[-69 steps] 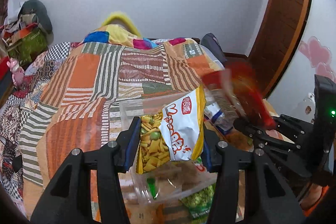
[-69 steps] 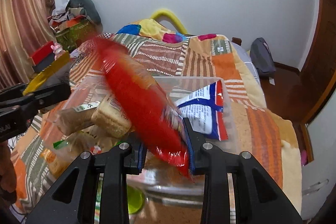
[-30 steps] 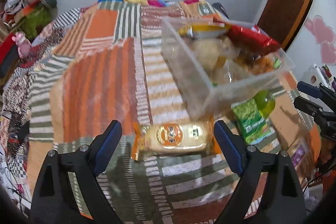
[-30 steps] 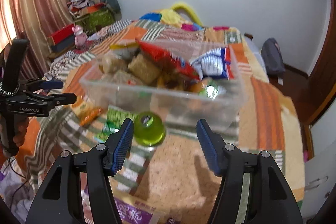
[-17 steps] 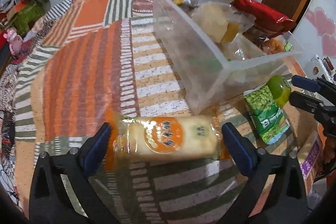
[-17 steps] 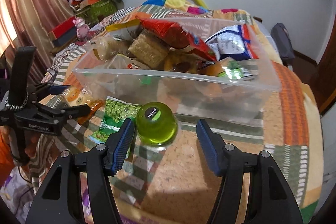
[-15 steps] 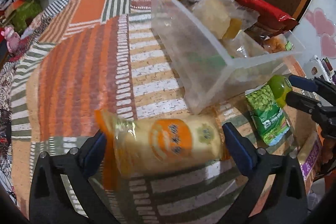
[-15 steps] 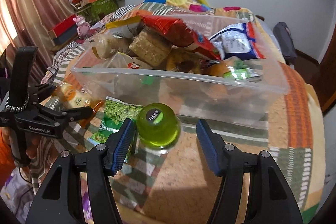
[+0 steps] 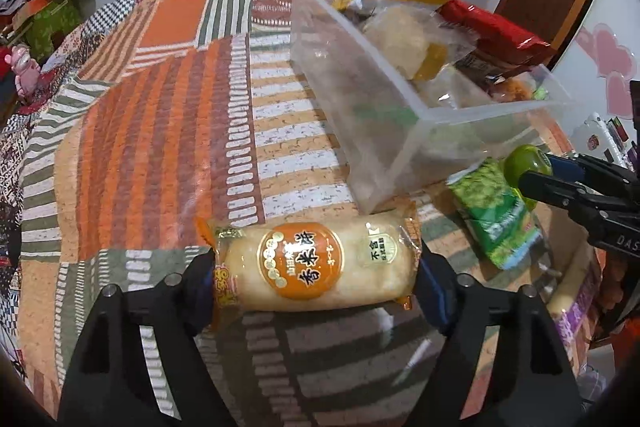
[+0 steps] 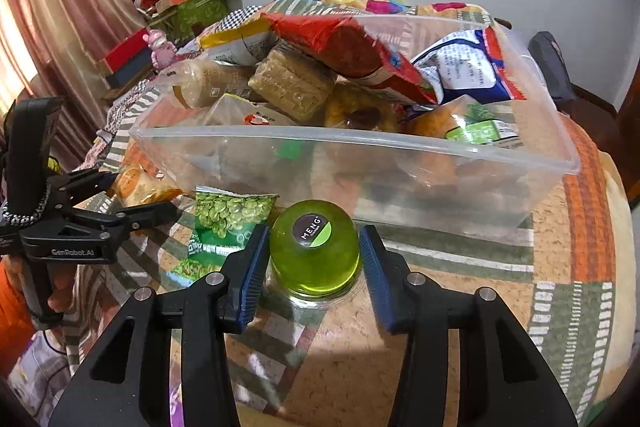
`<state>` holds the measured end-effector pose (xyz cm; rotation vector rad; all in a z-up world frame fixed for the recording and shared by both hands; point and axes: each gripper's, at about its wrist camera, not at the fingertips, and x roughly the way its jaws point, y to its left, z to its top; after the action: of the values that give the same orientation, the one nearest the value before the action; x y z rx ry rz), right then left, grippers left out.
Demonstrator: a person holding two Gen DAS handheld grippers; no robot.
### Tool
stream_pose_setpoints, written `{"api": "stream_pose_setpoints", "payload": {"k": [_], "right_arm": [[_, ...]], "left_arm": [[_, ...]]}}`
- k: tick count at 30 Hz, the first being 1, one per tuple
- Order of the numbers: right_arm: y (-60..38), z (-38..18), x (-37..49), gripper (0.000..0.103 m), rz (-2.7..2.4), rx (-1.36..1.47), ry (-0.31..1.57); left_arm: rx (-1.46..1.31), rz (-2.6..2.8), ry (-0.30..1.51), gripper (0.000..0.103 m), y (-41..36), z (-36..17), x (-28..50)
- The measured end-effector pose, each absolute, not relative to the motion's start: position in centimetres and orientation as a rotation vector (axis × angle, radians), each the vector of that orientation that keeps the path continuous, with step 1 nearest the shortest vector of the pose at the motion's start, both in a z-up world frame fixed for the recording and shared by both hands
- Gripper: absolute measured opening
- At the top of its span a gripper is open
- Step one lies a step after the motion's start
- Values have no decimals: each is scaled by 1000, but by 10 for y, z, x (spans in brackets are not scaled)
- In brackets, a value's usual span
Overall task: Organize snacks
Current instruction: 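Carry the rice cake pack and jelly cup into the box and open both tools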
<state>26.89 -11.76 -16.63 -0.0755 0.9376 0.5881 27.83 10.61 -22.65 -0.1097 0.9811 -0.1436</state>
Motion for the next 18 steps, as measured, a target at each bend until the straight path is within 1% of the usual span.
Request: {"api": "stream_pose_setpoints", "payload": {"k": [9, 18], "right_arm": [[-136, -145, 256, 43, 562, -65, 882], [-151, -112, 253, 43, 524, -28, 777]], "left_arm": [[-111, -175, 875, 78, 96, -179, 249], [-134, -231, 775, 78, 72, -126, 254]]}}
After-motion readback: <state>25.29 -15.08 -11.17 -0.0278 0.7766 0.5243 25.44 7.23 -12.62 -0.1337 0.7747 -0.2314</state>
